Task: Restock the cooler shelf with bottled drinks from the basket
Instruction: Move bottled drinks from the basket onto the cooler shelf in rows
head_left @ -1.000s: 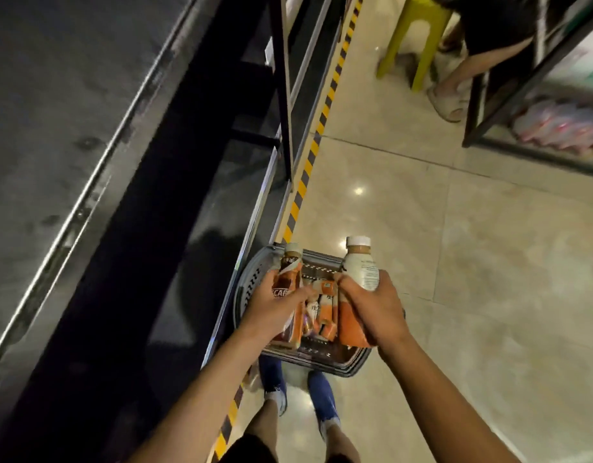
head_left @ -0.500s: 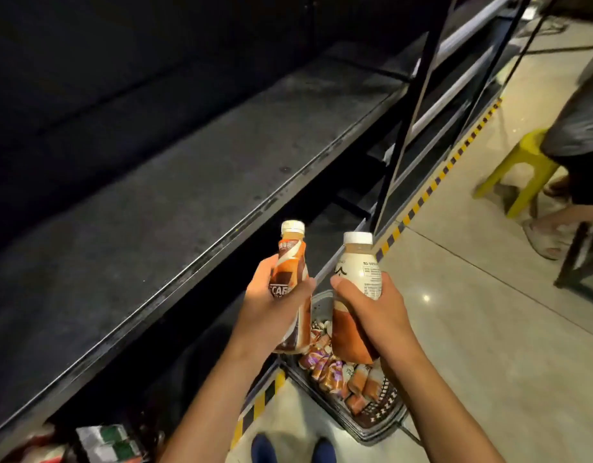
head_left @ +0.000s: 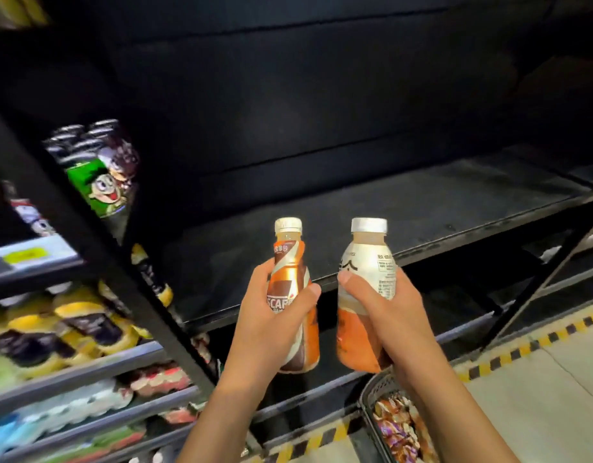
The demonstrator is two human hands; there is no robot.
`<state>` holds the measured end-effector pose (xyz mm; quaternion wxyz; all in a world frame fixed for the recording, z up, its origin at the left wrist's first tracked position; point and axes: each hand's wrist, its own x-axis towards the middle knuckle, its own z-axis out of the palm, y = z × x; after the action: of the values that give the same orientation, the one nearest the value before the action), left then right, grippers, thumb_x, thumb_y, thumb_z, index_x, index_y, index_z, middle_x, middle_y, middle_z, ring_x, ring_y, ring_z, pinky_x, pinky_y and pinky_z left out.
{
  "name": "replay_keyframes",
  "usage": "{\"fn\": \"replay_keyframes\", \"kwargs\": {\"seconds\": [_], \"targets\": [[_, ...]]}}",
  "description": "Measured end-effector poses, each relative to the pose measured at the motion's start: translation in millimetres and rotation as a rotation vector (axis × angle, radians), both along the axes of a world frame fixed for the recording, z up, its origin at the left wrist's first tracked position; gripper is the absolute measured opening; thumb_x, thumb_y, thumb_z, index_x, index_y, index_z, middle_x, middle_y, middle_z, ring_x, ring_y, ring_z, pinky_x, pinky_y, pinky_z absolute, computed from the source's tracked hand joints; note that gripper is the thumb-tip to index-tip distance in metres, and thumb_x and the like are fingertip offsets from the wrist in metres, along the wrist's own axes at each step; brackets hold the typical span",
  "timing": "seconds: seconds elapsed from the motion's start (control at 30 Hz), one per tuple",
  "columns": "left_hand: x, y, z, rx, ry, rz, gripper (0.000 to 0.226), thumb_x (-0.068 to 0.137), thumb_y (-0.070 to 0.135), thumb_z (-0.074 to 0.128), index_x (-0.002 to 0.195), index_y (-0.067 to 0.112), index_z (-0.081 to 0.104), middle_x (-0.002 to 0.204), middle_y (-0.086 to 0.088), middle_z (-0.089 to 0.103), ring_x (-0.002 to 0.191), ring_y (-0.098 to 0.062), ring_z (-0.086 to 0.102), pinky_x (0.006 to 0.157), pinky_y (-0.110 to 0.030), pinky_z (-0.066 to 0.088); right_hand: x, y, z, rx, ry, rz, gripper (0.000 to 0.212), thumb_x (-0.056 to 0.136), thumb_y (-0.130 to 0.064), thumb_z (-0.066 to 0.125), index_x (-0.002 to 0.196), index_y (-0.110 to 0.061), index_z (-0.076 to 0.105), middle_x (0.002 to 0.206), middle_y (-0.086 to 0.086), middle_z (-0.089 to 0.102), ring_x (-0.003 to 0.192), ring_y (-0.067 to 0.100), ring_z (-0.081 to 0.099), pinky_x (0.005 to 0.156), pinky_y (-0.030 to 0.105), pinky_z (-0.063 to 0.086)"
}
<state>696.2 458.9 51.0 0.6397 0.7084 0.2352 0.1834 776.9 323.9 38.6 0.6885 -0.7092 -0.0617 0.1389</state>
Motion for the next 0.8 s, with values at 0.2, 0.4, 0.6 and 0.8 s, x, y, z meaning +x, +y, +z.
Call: {"fn": "replay_keyframes", "kwargs": {"seconds": [0.2,0.4,0.6,0.8], "targets": [[-125.7,59.6,15.6,-0.001,-0.024,0.214,0.027,0.084,0.033,0.075,0.107,0.040,0.062,0.096,0.007,0.072,0.091,-0.015,0.071,0.090,-0.045,0.055,-105.3,74.3,26.8,0.054,-0.027,0.265,0.039,0.074,-0.043,0.079,0.107,-0.031,0.062,0.092,-0.005,0.074,0.083,0.013,0.073,0.076,0.038,0.060],[-234.5,114.4,31.3,0.050,-0.032,0.393,0.019,0.085,0.036,0.072,0.101,0.038,0.062,0.090,0.014,0.072,0.080,0.000,0.068,0.075,-0.026,0.051,-187.5,147.0,41.5,0.058,-0.073,0.414,0.035,0.073,-0.044,0.082,0.101,-0.035,0.063,0.093,-0.005,0.073,0.085,0.016,0.072,0.080,0.048,0.060],[-306.7,181.2,37.1,0.028,-0.016,0.532,0.043,0.079,0.047,0.075,0.117,0.038,0.059,0.106,0.014,0.068,0.100,-0.005,0.063,0.087,-0.033,0.049,-243.7,217.8,60.8,0.063,-0.149,0.529,0.037,0.067,-0.043,0.083,0.097,-0.037,0.063,0.086,-0.017,0.071,0.077,0.004,0.069,0.078,0.039,0.058],[-329.0,257.0,60.0,0.009,-0.106,0.540,0.013,0.082,0.035,0.073,0.092,0.040,0.066,0.081,0.006,0.072,0.079,-0.016,0.071,0.077,-0.040,0.057,-267.7,294.8,80.8,0.105,-0.188,0.597,0.057,0.053,-0.059,0.087,0.101,-0.033,0.067,0.089,-0.004,0.074,0.079,0.015,0.072,0.077,0.044,0.060]]}}
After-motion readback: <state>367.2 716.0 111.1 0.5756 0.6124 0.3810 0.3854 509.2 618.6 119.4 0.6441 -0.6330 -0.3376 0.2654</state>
